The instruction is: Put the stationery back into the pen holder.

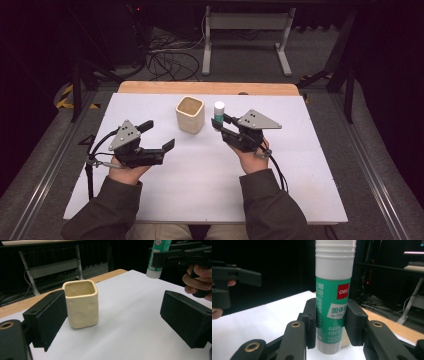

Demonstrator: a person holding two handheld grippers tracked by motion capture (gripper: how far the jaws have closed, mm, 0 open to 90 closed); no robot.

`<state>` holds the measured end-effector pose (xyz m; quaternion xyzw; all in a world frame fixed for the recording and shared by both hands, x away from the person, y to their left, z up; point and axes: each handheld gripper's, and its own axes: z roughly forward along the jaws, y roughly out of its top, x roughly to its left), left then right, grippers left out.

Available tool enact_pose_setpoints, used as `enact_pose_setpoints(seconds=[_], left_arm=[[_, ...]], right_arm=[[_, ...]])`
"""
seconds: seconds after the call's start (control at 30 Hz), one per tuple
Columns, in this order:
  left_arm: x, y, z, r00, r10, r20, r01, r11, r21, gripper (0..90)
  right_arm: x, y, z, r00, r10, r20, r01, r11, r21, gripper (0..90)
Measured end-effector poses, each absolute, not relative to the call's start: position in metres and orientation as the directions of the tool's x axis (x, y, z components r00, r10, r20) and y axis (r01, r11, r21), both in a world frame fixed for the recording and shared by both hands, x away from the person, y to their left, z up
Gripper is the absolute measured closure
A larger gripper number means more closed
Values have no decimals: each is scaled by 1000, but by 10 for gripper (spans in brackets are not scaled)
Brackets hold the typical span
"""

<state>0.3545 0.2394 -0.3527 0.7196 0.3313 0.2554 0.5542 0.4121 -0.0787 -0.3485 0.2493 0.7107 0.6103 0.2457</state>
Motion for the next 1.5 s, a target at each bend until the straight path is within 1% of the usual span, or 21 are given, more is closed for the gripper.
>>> enact_pose_setpoints(seconds=[0.37,0.7,0.87,1.1,1.5], left_arm=[[359,241,-358,656,755,-5,209,-174,962,64],[360,245,-359,654,757,-9,209,-170,963,57],[361,245,-358,651,759,-20,212,-157,965,57],[361,245,-358,653,757,-14,209,-162,964,57],[360,248,-357,648,761,-30,205,-137,969,56]], right_arm=[[431,-57,-343,-760,646,-72,-11,97,995,659],[449,-39,-344,-749,655,-105,-41,112,993,659],[458,-33,-347,-738,666,-107,-45,109,993,658],[472,-23,-354,-736,672,-83,-34,86,996,658],[490,-6,-366,-735,673,-85,-42,79,996,657]])
